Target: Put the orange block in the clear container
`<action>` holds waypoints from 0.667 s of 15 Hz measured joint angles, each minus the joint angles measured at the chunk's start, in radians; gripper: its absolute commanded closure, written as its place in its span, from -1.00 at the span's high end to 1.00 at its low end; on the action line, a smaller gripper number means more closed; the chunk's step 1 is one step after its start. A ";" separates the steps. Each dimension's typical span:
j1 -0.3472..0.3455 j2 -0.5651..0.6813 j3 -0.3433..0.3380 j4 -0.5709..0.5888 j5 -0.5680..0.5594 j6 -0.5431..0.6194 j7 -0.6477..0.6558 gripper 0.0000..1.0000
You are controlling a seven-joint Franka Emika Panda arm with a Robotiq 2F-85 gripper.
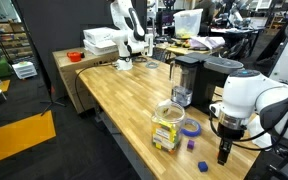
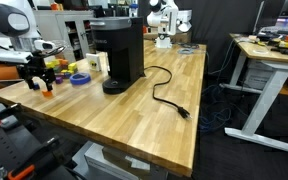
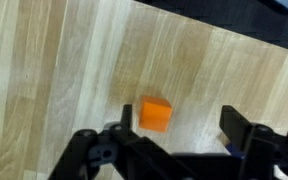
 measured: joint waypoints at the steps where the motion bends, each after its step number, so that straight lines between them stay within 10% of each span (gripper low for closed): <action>1: 0.000 0.007 0.004 0.005 0.001 0.000 -0.003 0.55; 7: -0.001 0.038 0.012 0.025 0.002 0.000 -0.010 0.64; 10: -0.003 0.038 0.012 0.026 0.002 0.000 -0.011 0.11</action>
